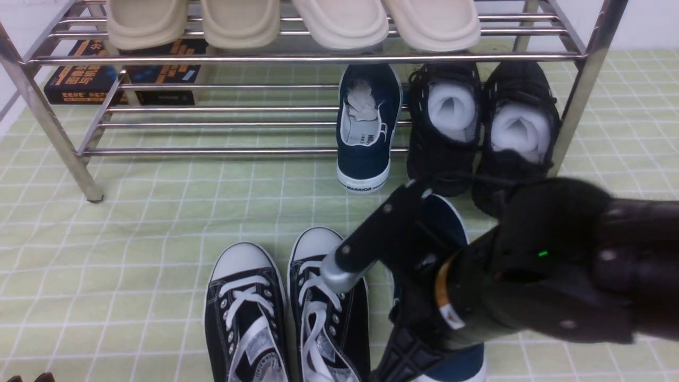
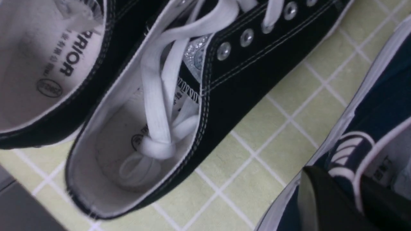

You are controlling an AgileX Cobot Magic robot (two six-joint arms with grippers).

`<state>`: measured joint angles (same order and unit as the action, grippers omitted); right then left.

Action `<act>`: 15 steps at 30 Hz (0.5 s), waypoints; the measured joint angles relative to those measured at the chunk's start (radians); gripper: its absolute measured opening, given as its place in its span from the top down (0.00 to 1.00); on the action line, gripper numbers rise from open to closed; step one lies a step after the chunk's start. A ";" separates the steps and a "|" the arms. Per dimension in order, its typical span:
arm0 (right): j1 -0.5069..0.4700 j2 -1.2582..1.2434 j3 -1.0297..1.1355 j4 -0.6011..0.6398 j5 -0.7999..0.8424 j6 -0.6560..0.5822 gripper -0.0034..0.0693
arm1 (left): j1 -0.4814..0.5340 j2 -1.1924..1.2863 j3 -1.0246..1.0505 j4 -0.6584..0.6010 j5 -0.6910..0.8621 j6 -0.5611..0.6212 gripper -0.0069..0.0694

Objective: Take the shoes off the shelf with your hand from the green coffee tablecloth.

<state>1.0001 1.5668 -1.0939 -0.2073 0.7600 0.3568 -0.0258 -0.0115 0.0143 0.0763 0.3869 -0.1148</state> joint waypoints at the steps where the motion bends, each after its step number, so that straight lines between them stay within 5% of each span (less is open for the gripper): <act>1: -0.001 0.025 0.000 -0.008 -0.008 0.000 0.87 | 0.000 0.000 0.000 0.000 0.000 0.000 0.60; 15: -0.002 0.070 0.000 0.066 -0.040 0.006 0.87 | 0.000 0.000 0.000 0.000 0.000 0.000 0.60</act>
<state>0.9979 1.6365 -1.0939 -0.1408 0.7202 0.3625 -0.0258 -0.0115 0.0143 0.0763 0.3869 -0.1148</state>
